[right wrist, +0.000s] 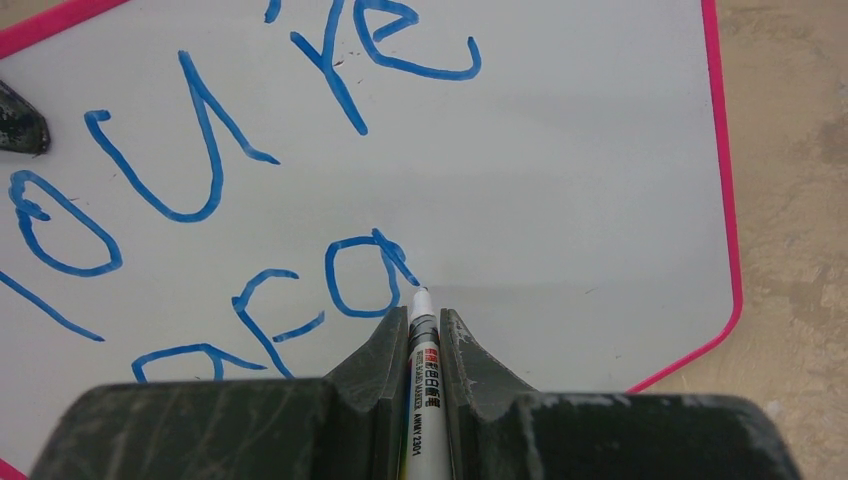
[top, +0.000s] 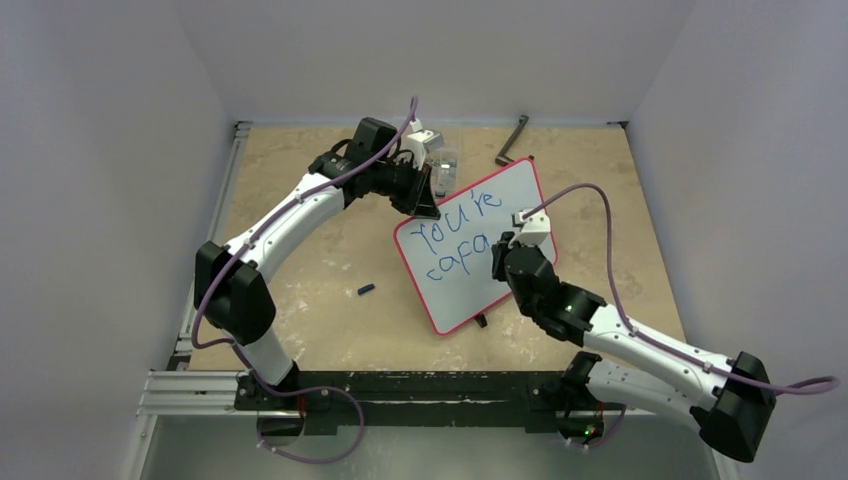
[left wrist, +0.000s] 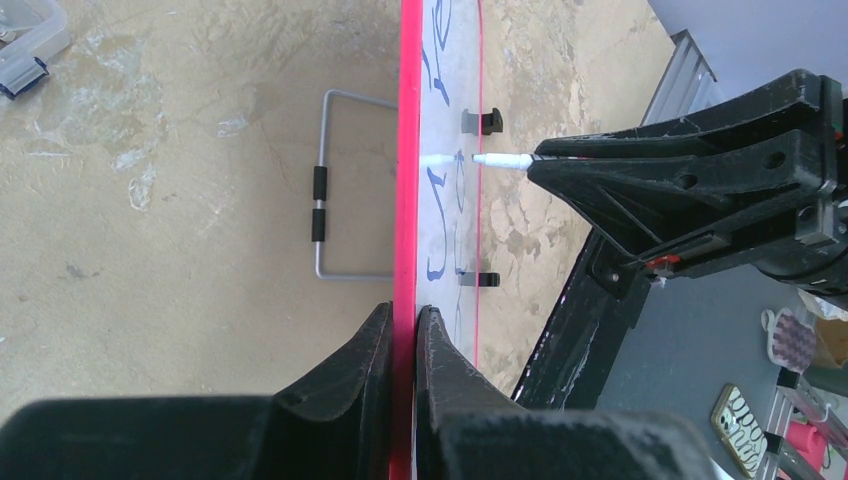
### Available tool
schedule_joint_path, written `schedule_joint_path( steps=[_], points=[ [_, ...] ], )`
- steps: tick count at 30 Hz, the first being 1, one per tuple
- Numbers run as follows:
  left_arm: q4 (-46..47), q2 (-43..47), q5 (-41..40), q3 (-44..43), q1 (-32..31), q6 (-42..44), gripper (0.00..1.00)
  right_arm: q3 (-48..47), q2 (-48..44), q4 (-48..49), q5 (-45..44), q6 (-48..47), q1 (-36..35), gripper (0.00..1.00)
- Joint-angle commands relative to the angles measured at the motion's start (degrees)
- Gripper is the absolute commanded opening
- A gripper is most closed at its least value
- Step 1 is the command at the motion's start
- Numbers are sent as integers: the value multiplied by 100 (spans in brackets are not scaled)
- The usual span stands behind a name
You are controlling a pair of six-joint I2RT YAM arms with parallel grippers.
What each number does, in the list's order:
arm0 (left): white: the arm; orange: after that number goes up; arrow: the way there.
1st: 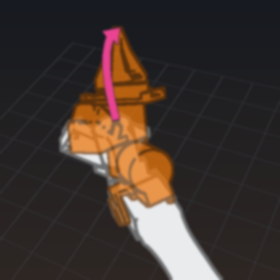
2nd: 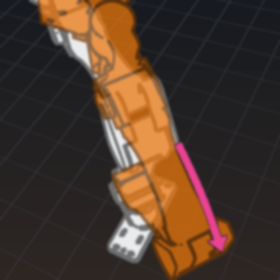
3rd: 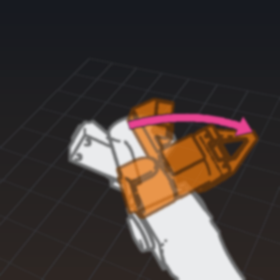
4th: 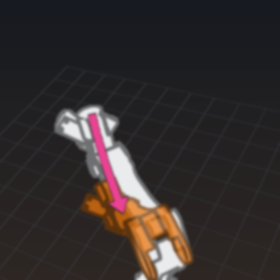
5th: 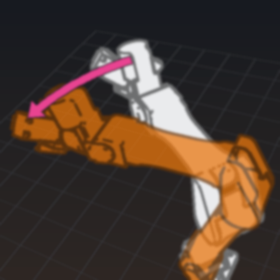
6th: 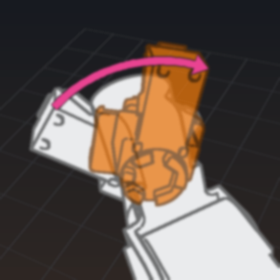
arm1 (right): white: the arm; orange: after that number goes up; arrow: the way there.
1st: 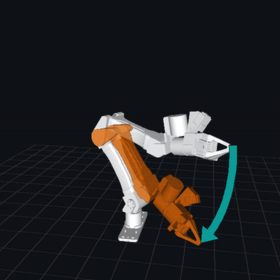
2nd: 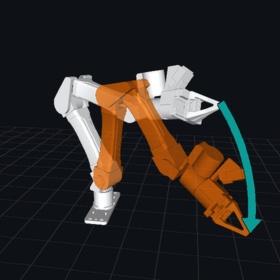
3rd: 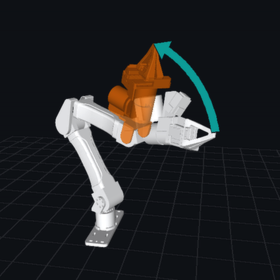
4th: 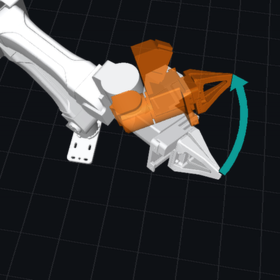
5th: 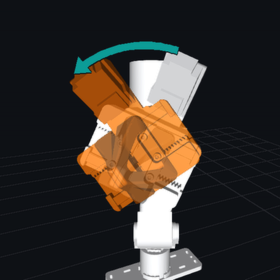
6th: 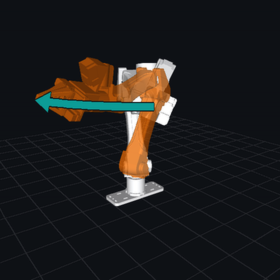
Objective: Write a sentence on the whiteboard
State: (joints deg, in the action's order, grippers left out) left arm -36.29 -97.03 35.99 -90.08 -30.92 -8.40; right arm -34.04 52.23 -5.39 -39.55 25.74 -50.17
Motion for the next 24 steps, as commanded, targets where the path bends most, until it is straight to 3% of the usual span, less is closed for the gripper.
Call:
schedule_joint_path(
  steps=[1,12,24],
  points=[
    [211,290,-471,36,38,208,0,-276,-304,-39,-170,0,16,0],
    [211,316,-470,47,40,208,0,-630,-68,494,281,-398,392,0],
    [181,317,-593,54,40,214,0,-361,-288,1048,1743,-349,1521,0]
  ],
)
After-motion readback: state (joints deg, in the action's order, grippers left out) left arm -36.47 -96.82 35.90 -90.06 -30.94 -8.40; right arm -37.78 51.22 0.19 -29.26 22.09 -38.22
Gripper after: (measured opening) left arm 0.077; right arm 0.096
